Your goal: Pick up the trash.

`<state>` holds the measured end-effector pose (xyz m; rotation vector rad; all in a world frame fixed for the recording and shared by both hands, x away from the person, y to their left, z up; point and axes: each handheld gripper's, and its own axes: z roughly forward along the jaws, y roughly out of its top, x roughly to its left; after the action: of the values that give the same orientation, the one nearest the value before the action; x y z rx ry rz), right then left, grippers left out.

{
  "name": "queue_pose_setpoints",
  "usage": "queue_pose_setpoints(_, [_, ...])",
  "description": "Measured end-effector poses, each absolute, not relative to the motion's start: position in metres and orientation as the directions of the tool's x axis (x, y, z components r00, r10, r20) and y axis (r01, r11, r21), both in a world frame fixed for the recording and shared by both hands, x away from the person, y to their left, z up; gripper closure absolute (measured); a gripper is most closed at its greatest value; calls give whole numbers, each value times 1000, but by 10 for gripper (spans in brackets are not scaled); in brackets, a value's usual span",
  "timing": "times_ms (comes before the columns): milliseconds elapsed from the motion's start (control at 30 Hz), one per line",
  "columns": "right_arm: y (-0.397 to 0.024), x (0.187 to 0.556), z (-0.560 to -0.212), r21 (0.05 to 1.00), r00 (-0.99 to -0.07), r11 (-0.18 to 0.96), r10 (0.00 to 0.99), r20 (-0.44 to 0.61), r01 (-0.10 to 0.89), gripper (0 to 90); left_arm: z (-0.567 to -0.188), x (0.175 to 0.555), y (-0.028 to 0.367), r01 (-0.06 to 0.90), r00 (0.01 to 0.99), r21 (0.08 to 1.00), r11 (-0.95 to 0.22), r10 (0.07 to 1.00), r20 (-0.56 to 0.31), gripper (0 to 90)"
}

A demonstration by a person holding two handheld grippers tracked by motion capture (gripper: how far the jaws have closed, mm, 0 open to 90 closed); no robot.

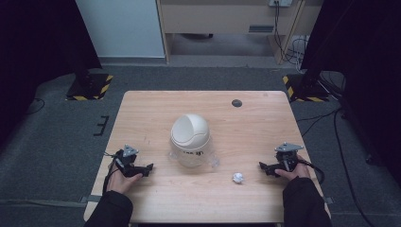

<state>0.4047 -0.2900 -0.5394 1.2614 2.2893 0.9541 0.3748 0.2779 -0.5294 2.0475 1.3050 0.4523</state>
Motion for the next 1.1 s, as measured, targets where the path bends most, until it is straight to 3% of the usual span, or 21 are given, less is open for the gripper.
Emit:
queue_pose_setpoints(133, [-290, 405, -539, 705, -539, 377, 842, 9, 601, 6, -522, 374, 275, 639, 461, 710, -296, 887, -45, 124])
queue_pose_setpoints(600, [-290, 405, -539, 705, -538, 377, 843, 9, 601, 6, -488, 367, 279, 512, 463, 843, -165, 880, -109, 137])
queue_pose_setpoints(1100, [-290, 405, -539, 705, -538, 377, 843, 9, 602, 6, -460, 357, 274, 406, 482, 910, -89, 866, -130, 145])
